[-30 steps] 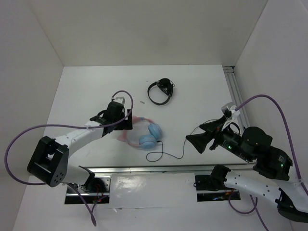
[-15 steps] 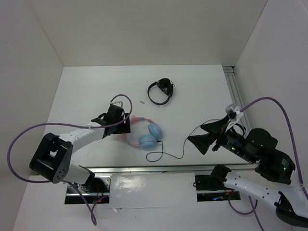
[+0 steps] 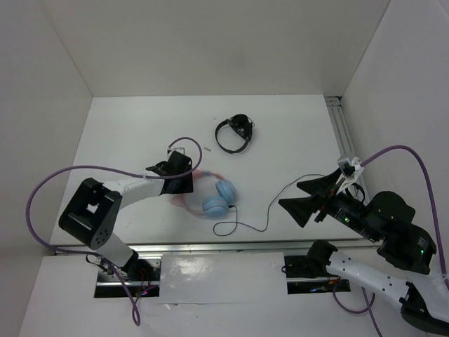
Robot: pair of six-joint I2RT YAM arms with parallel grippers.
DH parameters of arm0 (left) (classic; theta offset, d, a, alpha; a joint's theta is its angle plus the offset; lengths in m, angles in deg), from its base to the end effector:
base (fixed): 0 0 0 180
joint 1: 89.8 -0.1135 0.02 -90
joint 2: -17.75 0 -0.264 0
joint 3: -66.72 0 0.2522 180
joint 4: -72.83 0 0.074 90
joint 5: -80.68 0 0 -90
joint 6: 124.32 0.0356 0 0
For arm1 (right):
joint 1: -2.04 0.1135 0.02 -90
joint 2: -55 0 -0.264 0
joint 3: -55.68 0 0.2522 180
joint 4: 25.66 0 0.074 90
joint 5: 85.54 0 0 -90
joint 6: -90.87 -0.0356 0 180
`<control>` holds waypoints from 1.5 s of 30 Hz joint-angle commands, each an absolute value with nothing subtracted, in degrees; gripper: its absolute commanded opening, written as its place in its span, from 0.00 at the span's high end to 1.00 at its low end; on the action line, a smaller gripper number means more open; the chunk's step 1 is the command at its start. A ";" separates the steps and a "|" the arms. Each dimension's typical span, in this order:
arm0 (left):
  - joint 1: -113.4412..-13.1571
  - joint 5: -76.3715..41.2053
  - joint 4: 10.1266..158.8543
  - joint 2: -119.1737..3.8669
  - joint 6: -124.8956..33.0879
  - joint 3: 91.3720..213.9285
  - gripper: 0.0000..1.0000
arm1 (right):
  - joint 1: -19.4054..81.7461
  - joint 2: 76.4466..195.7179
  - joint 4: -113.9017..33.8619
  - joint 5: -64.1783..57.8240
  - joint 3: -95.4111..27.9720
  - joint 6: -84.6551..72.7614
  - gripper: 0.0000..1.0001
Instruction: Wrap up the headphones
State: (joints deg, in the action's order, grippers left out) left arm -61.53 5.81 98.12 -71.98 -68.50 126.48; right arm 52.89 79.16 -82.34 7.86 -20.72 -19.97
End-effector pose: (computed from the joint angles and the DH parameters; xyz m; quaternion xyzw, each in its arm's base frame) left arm 0.2677 -0.1334 0.1625 -0.0880 0.9428 -0.0460 0.3182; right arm 0.0286 0.0318 0.4125 -0.1705 0.7138 0.3799 0.5631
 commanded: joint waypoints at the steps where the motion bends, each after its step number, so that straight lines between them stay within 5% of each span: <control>1: -60.62 6.14 103.81 -74.62 -72.11 127.58 0.28 | 52.58 79.44 -80.12 6.49 -22.33 -19.00 0.01; 7: -57.28 11.33 112.24 -76.55 -76.24 131.11 0.36 | 52.06 78.91 -78.27 5.96 -21.81 -19.52 0.01; 10: -56.76 12.56 113.75 -78.22 -76.86 132.42 0.64 | 52.05 78.38 -77.66 5.96 -21.28 -19.52 0.01; 16: -56.75 12.56 115.06 -82.35 -78.53 132.42 0.69 | 51.00 77.85 -77.66 4.90 -22.94 -20.05 0.01; 20: -57.37 12.56 115.07 -82.88 -79.32 133.04 1.00 | 48.02 78.46 -78.89 2.98 -24.18 -18.30 0.01; 26: -57.20 17.19 124.60 -78.86 -86.41 138.65 1.00 | 45.03 80.84 -77.32 0.17 -19.81 -16.36 0.01; 38: -56.66 36.55 164.35 -64.09 -93.57 169.94 1.00 | 45.02 94.11 -43.31 -16.28 -3.18 -3.53 0.01; 45: -62.71 33.49 164.38 -53.80 -83.82 173.73 1.00 | 45.55 100.52 -30.12 -12.08 0.24 -0.46 0.01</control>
